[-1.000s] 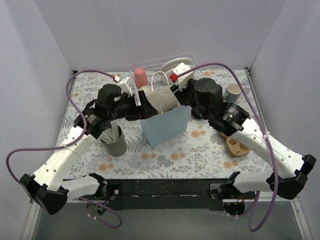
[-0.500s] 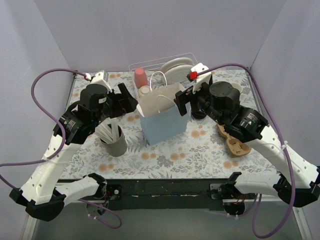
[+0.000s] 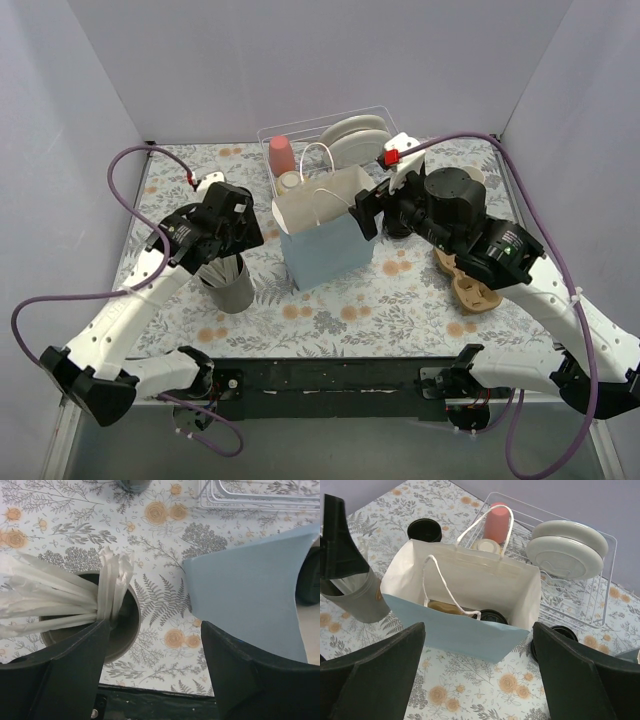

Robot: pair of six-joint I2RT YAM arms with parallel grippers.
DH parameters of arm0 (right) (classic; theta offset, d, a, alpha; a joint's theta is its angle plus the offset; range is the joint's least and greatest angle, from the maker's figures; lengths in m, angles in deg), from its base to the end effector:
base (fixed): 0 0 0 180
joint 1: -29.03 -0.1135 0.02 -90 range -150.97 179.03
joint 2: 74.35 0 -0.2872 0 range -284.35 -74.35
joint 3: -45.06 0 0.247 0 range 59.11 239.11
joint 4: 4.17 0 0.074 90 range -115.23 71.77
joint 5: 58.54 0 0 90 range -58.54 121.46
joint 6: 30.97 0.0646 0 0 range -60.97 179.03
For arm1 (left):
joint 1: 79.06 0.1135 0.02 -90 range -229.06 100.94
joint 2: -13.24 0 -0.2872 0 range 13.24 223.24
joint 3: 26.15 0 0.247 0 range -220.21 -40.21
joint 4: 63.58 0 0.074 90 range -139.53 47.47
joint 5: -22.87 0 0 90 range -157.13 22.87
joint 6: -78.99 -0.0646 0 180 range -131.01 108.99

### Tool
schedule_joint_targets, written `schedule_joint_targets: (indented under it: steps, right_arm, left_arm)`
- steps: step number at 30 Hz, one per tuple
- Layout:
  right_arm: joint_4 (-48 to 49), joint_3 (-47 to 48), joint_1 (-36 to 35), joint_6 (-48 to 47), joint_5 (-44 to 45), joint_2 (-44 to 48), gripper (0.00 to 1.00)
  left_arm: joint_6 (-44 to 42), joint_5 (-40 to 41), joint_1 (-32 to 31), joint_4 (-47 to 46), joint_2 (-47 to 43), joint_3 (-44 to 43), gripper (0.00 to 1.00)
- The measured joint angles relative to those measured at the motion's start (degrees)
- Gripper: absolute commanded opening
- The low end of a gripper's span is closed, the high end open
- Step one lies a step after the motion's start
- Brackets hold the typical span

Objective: Pack the takeout coffee

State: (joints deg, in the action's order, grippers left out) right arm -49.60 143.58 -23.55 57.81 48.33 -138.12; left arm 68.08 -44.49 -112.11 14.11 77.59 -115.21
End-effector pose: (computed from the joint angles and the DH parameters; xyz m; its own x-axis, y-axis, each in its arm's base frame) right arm 0.1543 0.1709 0.4867 -0.1001 -0.1644 -0.9813 -0.5890 0.8047 -0.0747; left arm 0.1816 -0.0885 0.3690 -0.4302 -0.8013 -0.4157 -0.5986 0.5979 -0.5330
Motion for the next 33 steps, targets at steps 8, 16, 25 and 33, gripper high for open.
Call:
schedule_joint_targets:
  steps: [8,16,25,33]
  right_arm:
    - [-0.59,-1.03,0.00,0.22,-0.98,2.54,0.95]
    - [-2.10,-1.03,0.00,1.38,-0.94,3.52,0.95]
    - [-3.30,-1.03,0.00,1.73,-0.90,3.93,0.95]
    - [-3.78,-1.03,0.00,1.90,-0.72,3.93,0.95]
  left_arm:
    - [-2.34,3.65,0.85,-2.43,4.35,1.75,0.58]
    - [-5.88,5.57,2.36,-5.35,5.97,3.41,0.41]
    - [-9.46,6.93,4.13,-8.39,6.10,6.27,0.10]
    - [-10.95,6.32,4.48,-7.56,6.86,5.11,0.00]
